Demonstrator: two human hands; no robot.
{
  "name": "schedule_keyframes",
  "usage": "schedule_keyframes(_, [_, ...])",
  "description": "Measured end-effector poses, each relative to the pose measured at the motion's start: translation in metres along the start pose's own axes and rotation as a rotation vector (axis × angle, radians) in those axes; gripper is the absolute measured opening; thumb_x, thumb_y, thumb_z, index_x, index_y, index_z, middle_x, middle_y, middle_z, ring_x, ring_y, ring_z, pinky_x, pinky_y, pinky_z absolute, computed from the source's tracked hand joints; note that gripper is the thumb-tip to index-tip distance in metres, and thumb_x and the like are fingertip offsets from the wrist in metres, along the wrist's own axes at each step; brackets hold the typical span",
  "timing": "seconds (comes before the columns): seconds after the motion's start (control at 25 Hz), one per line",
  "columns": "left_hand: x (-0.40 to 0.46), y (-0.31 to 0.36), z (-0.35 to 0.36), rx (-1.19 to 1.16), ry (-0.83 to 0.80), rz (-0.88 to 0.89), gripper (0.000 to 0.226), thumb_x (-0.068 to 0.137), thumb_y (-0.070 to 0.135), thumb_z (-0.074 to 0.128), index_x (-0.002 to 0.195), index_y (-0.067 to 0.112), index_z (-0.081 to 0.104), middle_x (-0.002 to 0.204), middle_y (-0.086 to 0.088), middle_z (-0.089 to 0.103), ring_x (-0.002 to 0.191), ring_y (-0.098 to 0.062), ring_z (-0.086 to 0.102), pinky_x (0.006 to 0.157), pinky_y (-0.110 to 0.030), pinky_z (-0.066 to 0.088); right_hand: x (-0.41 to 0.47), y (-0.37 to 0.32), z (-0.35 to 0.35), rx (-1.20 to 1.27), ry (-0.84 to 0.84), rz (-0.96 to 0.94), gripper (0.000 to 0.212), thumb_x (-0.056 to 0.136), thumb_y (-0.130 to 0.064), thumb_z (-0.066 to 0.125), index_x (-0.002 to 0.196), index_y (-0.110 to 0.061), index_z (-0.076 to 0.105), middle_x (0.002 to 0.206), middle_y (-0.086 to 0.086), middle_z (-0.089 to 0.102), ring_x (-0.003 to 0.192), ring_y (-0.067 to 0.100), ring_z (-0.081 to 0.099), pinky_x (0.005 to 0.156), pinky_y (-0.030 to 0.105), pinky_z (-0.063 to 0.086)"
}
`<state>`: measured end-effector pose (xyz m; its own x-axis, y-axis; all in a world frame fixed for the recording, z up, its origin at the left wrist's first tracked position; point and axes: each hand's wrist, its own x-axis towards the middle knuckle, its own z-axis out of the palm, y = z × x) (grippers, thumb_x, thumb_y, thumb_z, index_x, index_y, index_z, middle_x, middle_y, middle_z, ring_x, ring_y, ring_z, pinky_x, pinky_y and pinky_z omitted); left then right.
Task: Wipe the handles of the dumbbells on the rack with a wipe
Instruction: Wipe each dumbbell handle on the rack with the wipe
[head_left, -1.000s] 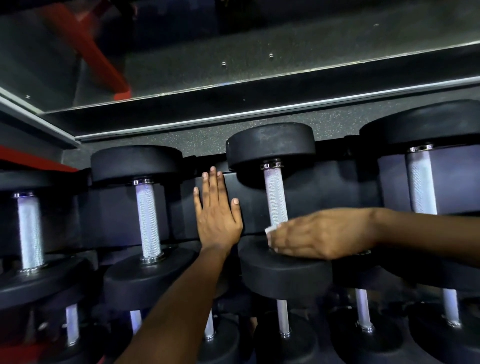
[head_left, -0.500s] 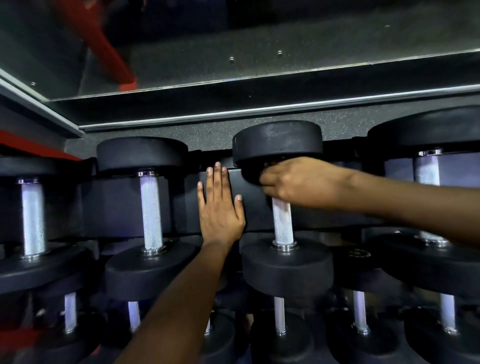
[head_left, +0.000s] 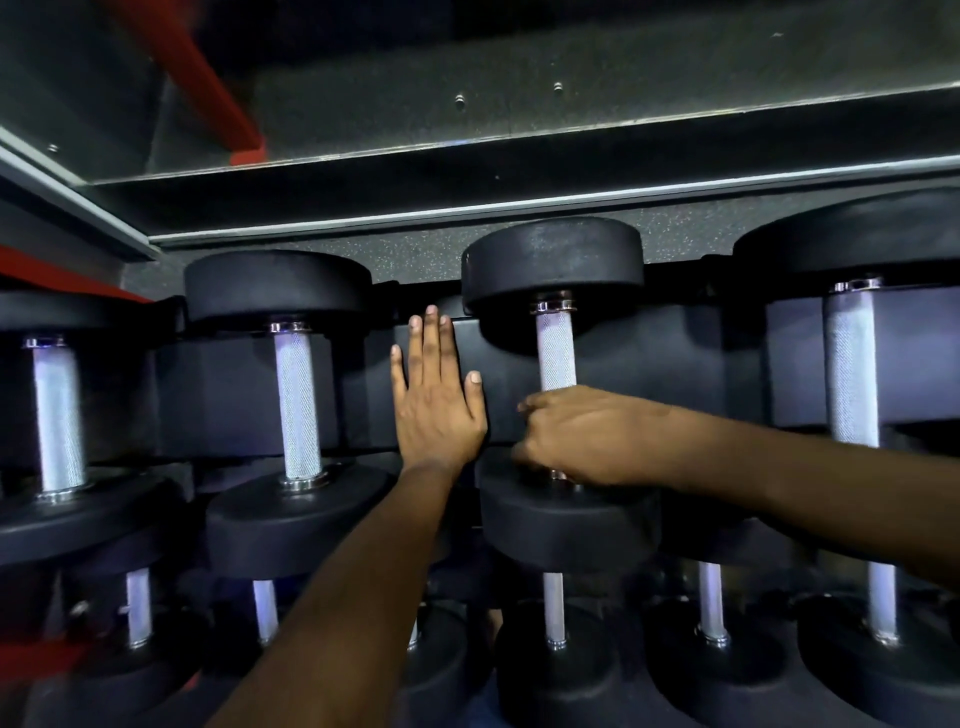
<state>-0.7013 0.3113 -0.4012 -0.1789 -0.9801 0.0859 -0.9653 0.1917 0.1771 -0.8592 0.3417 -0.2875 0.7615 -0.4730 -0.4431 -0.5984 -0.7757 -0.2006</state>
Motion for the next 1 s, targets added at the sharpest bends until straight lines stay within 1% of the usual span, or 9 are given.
schedule_keyframes(0.12, [-0.001,0.001,-0.001,0.004,-0.012,-0.001,0.067,0.093,0.034,0.025,0.152,0.002,0.018,0.161,-0.011,0.014,0.149,-0.025,0.009,0.120,-0.043,0.003,-0.054,0.011,0.022,0.338,0.201,0.099,0.016,0.086,-0.020,0.049,0.099,-0.026,0.057,0.102,-0.007,0.065,0.099,0.014,0.061,0.081,0.032,0.052])
schedule_keyframes(0.24, [-0.002,0.001,-0.002,0.024,-0.026,-0.009,0.067,0.094,0.034,0.024,0.152,0.002,0.016,0.162,-0.010,0.012,0.150,-0.024,0.007,0.120,-0.043,0.003,-0.083,0.019,0.044,0.698,0.415,0.492,0.008,0.091,-0.018,0.057,0.086,-0.024,0.059,0.087,-0.009,0.067,0.079,0.000,0.065,0.070,0.016,0.050])
schedule_keyframes(0.36, [-0.002,0.000,0.000,0.037,-0.022,-0.009,0.066,0.095,0.034,0.023,0.152,0.002,0.014,0.162,-0.010,0.011,0.150,-0.024,0.006,0.120,-0.042,0.002,-0.056,0.038,0.045,1.465,0.840,0.903,0.013,0.096,-0.006,0.048,0.097,-0.005,0.061,0.089,0.013,0.064,0.075,0.017,0.065,0.059,0.018,0.057])
schedule_keyframes(0.52, [-0.001,0.000,0.000,0.041,-0.005,-0.004,0.067,0.094,0.034,0.025,0.151,0.002,0.015,0.161,-0.011,0.014,0.149,-0.024,0.009,0.119,-0.041,0.001,-0.010,0.044,0.010,1.829,1.038,0.844,0.025,0.092,0.003,0.050,0.070,-0.007,0.052,0.073,0.004,0.059,0.060,0.004,0.061,0.068,0.020,0.056])
schedule_keyframes(0.6, [0.000,0.000,0.000,0.030,-0.010,-0.006,0.067,0.093,0.033,0.026,0.151,0.002,0.017,0.161,-0.011,0.015,0.149,-0.024,0.010,0.119,-0.042,0.002,-0.008,0.028,0.025,1.636,0.953,0.964,0.025,0.090,-0.004,0.054,0.068,-0.015,0.058,0.066,0.000,0.060,0.055,0.003,0.057,0.063,0.026,0.054])
schedule_keyframes(0.72, [-0.001,0.000,0.000,0.032,-0.005,0.000,0.067,0.093,0.033,0.028,0.150,0.000,0.020,0.160,-0.012,0.017,0.149,-0.025,0.012,0.119,-0.043,0.005,-0.016,0.006,0.046,1.599,0.491,0.980,0.023,0.090,-0.004,0.051,0.076,-0.012,0.067,0.061,-0.002,0.063,0.056,0.009,0.057,0.059,0.028,0.049])
schedule_keyframes(0.8, [0.000,0.000,0.000,0.027,-0.011,0.000,0.066,0.093,0.033,0.028,0.150,0.000,0.021,0.160,-0.012,0.017,0.148,-0.025,0.013,0.119,-0.043,0.006,-0.009,0.023,0.030,1.915,0.545,0.903,0.027,0.092,0.008,0.038,0.083,-0.001,0.062,0.070,0.008,0.067,0.060,0.014,0.064,0.058,0.025,0.055])
schedule_keyframes(0.92, [-0.001,-0.001,0.000,0.023,-0.002,0.001,0.066,0.093,0.033,0.028,0.150,0.000,0.022,0.160,-0.012,0.017,0.148,-0.025,0.013,0.119,-0.044,0.006,0.004,0.047,0.006,2.157,0.910,0.819,0.030,0.090,0.013,0.032,0.084,-0.003,0.057,0.080,0.009,0.064,0.073,0.019,0.062,0.067,0.027,0.055])
schedule_keyframes(1.0, [-0.002,-0.001,0.000,0.018,-0.005,-0.001,0.066,0.093,0.033,0.027,0.150,0.001,0.021,0.160,-0.012,0.016,0.149,-0.025,0.013,0.119,-0.044,0.007,-0.003,0.026,0.026,2.012,0.718,0.813,0.033,0.090,0.011,0.035,0.083,-0.009,0.061,0.086,0.007,0.068,0.079,0.017,0.062,0.076,0.028,0.050])
